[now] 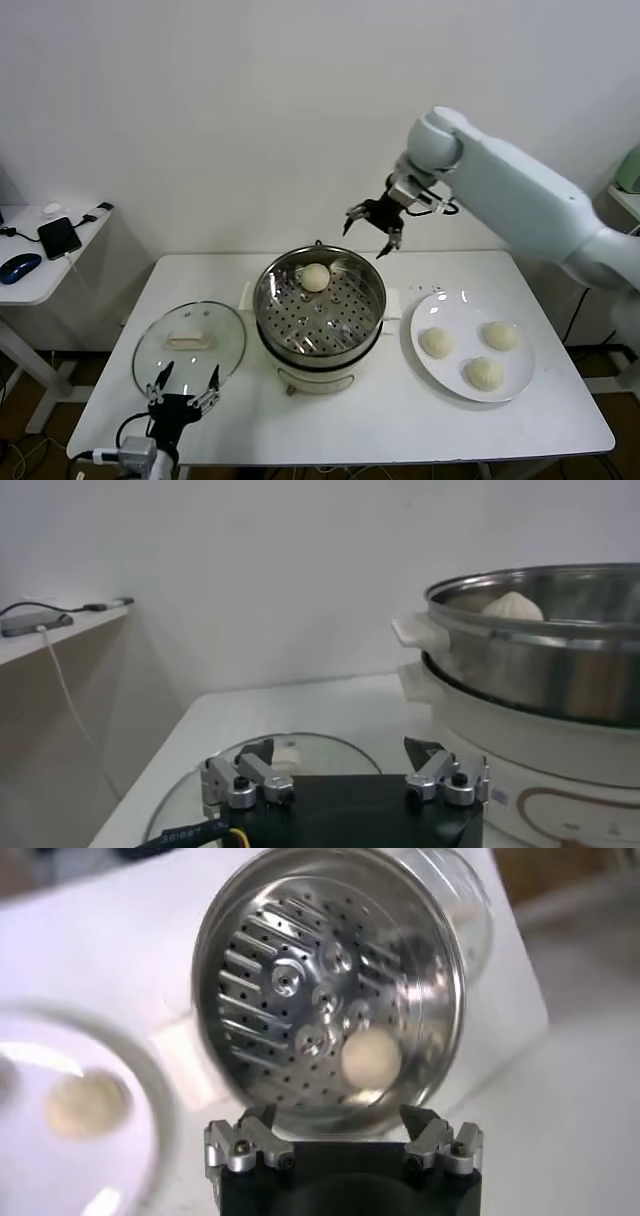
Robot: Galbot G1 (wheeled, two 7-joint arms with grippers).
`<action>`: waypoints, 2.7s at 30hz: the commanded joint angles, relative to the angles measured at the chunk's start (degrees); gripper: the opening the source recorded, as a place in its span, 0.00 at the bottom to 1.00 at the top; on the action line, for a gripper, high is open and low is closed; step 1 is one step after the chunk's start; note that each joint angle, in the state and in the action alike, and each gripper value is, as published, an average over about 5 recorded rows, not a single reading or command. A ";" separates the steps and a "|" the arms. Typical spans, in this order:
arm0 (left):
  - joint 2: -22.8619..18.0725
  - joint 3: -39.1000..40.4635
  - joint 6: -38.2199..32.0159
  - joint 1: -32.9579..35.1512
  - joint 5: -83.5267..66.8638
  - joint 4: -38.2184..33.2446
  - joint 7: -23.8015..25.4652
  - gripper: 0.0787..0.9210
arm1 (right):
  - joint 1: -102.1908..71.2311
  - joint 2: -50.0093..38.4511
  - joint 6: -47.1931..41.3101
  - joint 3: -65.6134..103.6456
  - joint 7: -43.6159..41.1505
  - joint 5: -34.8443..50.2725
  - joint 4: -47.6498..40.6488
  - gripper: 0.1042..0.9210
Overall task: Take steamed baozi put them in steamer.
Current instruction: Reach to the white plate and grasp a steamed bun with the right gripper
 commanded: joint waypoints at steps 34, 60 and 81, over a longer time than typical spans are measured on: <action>0.49 -1.18 0.23 0.17 -0.47 1.58 0.10 0.88 | -33.01 -5.40 -22.71 14.51 5.44 -17.85 1.38 0.88; 0.14 -0.76 0.26 -0.46 0.03 3.12 0.11 0.88 | -33.55 -1.33 -21.73 14.87 7.91 -21.16 -3.92 0.88; 0.11 -0.31 0.25 -0.77 0.15 3.63 0.09 0.88 | -33.38 -1.95 -22.72 15.05 7.55 -21.22 -3.92 0.66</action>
